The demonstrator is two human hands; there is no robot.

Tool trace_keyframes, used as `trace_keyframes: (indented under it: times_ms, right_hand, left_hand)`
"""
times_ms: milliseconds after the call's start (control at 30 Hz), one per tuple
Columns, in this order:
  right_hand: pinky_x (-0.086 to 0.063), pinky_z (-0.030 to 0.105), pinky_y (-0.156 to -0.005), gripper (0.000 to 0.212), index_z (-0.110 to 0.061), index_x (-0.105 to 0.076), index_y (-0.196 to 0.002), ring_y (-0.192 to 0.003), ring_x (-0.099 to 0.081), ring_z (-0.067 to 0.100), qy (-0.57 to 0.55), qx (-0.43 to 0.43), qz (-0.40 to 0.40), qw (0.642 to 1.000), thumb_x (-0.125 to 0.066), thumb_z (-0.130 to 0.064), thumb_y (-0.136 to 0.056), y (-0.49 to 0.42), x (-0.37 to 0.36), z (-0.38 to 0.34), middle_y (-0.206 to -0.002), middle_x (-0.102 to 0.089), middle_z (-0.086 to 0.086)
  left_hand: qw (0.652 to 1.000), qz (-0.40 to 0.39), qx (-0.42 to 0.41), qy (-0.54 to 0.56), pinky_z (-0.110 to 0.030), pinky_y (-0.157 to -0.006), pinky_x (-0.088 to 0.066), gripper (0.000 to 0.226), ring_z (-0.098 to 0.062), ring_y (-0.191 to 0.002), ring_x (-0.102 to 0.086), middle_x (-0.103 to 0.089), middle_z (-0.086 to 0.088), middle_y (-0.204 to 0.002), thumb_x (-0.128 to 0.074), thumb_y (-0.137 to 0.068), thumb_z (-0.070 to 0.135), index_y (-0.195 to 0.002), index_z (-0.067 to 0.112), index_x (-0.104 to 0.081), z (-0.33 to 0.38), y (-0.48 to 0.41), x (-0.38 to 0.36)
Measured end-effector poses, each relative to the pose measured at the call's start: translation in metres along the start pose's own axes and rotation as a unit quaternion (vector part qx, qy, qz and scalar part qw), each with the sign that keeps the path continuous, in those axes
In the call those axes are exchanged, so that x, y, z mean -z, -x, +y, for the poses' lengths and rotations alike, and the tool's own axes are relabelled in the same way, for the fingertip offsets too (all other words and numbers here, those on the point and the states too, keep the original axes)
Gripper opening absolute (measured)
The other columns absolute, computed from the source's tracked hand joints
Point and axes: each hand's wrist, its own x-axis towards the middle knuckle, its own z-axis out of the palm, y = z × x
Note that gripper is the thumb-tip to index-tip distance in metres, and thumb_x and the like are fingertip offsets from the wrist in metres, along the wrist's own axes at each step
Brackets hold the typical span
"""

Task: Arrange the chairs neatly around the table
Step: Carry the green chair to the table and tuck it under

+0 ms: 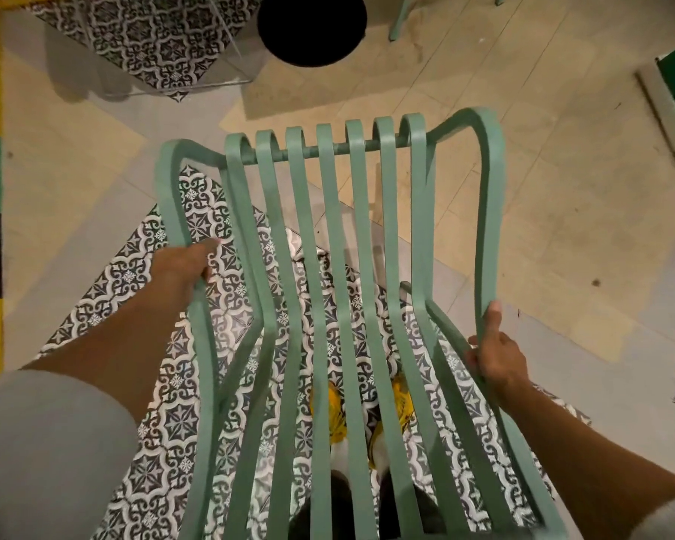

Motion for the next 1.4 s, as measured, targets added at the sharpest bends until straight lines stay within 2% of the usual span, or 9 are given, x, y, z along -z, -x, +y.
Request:
trace_keyframes:
  times_ms: [200, 333, 467, 667, 800, 900, 1033, 1267, 1400]
  right_hand:
    - [-0.055, 0.056, -0.107, 0.099, -0.014, -0.069, -0.092, -0.104, -0.069, 0.042, 0.015, 0.022, 0.007, 1.0, -0.002, -0.086, -0.095, -0.007, 0.002, -0.016, -0.114, -0.073, 0.026]
    - [-0.056, 0.057, -0.107, 0.108, -0.009, -0.074, -0.108, -0.106, -0.07, 0.043, 0.032, 0.028, 0.016, 0.999, -0.001, -0.088, -0.096, -0.016, 0.003, -0.03, -0.119, -0.073, 0.024]
    - [-0.054, 0.055, -0.109, 0.109, -0.006, -0.074, -0.123, -0.112, -0.069, 0.044, 0.056, 0.052, 0.026, 0.997, -0.004, -0.086, -0.099, -0.025, 0.005, -0.049, -0.125, -0.073, 0.023]
    - [-0.053, 0.047, -0.097, 0.092, 0.0, -0.067, -0.13, -0.112, -0.067, 0.044, 0.104, 0.121, 0.043, 0.986, -0.013, -0.073, -0.109, -0.039, 0.009, -0.071, -0.129, -0.071, 0.026]
    - [-0.054, 0.049, -0.101, 0.09, 0.002, -0.067, -0.129, -0.114, -0.066, 0.045, 0.134, 0.123, 0.048, 0.982, -0.016, -0.07, -0.111, -0.049, 0.015, -0.078, -0.129, -0.07, 0.029]
    - [-0.049, 0.045, -0.09, 0.089, 0.003, -0.066, -0.126, -0.1, -0.058, 0.04, 0.16, 0.119, 0.065, 0.978, -0.017, -0.069, -0.111, -0.049, 0.016, -0.074, -0.128, -0.068, 0.032]
    - [-0.044, 0.042, -0.084, 0.089, 0.004, -0.065, -0.125, -0.096, -0.054, 0.038, 0.177, 0.105, 0.077, 0.976, -0.016, -0.07, -0.111, -0.047, 0.019, -0.065, -0.128, -0.067, 0.033]
    - [-0.047, 0.044, -0.084, 0.09, 0.003, -0.064, -0.129, -0.096, -0.056, 0.04, 0.19, 0.088, 0.081, 0.974, -0.017, -0.071, -0.11, -0.05, 0.023, -0.062, -0.121, -0.067, 0.028]
    - [-0.055, 0.051, -0.095, 0.088, 0.002, -0.062, -0.132, -0.104, -0.062, 0.043, 0.204, 0.084, 0.078, 0.972, -0.018, -0.07, -0.111, -0.054, 0.024, -0.066, -0.126, -0.068, 0.028]
  left_hand:
    - [0.999, -0.051, -0.013, -0.007, -0.04, -0.074, -0.059, 0.04, -0.02, -0.07, -0.064, -0.069, -0.006, -0.082, -0.085, -0.086, 0.049, -0.091, 0.012, -0.068, -0.035, 0.021, 0.008]
    - [0.998, -0.065, 0.003, -0.02, -0.037, -0.068, -0.06, 0.042, -0.022, -0.073, -0.068, -0.074, -0.008, -0.085, -0.08, -0.089, 0.052, -0.091, 0.011, -0.072, -0.087, 0.03, 0.015]
    - [0.996, -0.069, 0.042, -0.03, -0.032, -0.057, -0.059, 0.049, -0.018, -0.058, -0.067, -0.073, 0.001, -0.063, -0.078, -0.087, 0.062, -0.083, 0.013, -0.074, -0.106, 0.042, 0.014]
    - [0.978, -0.048, -0.122, -0.159, -0.03, -0.058, -0.043, 0.062, -0.025, -0.06, -0.056, -0.057, -0.009, -0.066, -0.043, -0.107, 0.063, -0.073, 0.014, -0.057, -0.091, 0.049, 0.011]
    - [0.967, -0.021, -0.15, -0.205, -0.03, -0.058, -0.039, 0.058, -0.021, -0.061, -0.054, -0.057, -0.006, -0.067, -0.044, -0.108, 0.059, -0.073, 0.014, -0.055, -0.087, 0.049, 0.006]
    - [0.959, -0.001, -0.164, -0.233, -0.028, -0.056, -0.036, 0.055, -0.02, -0.063, -0.054, -0.056, -0.003, -0.069, -0.045, -0.108, 0.058, -0.081, 0.011, -0.058, -0.09, 0.05, 0.002]
    - [0.958, -0.021, -0.155, -0.24, -0.032, -0.06, -0.043, 0.061, -0.03, -0.072, -0.061, -0.062, -0.011, -0.072, -0.046, -0.107, 0.058, -0.081, 0.006, -0.063, -0.091, 0.049, 0.001]
    - [0.95, -0.035, -0.143, -0.277, -0.044, -0.079, -0.055, 0.074, -0.044, -0.095, -0.069, -0.071, -0.03, -0.1, -0.044, -0.107, 0.06, -0.108, -0.011, -0.068, -0.091, 0.051, 0.0]
    - [0.948, -0.038, -0.119, -0.292, -0.052, -0.093, -0.057, 0.075, -0.046, -0.104, -0.068, -0.071, -0.031, -0.108, -0.043, -0.107, 0.06, -0.115, -0.01, -0.068, -0.085, 0.051, -0.003]
